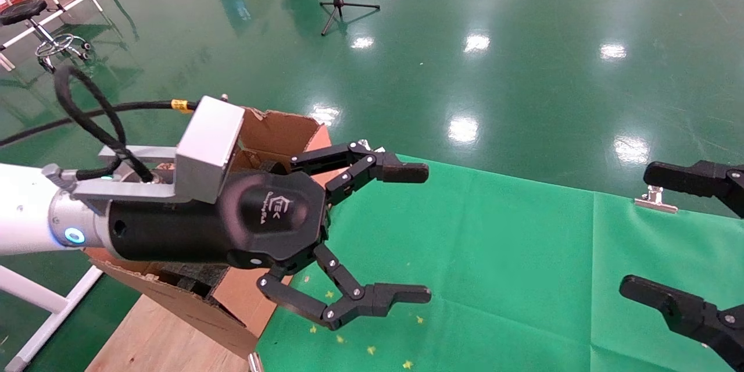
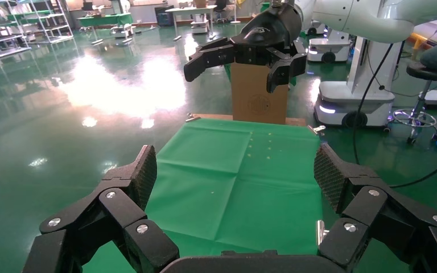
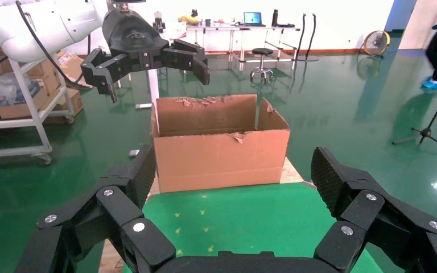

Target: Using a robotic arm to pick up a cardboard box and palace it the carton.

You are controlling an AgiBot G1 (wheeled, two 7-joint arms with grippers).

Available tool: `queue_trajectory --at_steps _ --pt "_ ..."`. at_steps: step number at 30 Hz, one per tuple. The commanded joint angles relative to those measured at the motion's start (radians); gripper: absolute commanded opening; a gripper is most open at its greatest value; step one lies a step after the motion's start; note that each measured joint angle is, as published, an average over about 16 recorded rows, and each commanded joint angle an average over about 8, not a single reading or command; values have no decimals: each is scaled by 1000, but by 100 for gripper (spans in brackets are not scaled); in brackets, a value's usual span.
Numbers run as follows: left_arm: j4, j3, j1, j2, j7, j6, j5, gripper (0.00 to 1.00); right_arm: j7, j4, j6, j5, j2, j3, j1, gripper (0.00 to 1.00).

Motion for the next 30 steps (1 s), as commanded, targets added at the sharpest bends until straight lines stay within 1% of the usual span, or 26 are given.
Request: queue_trajectory --at_steps 1,30 --pt "0 0 0 0 0 0 0 100 0 0 0 0 0 0 0 100" --pt "0 0 0 0 0 0 0 100 0 0 0 0 0 0 0 100"
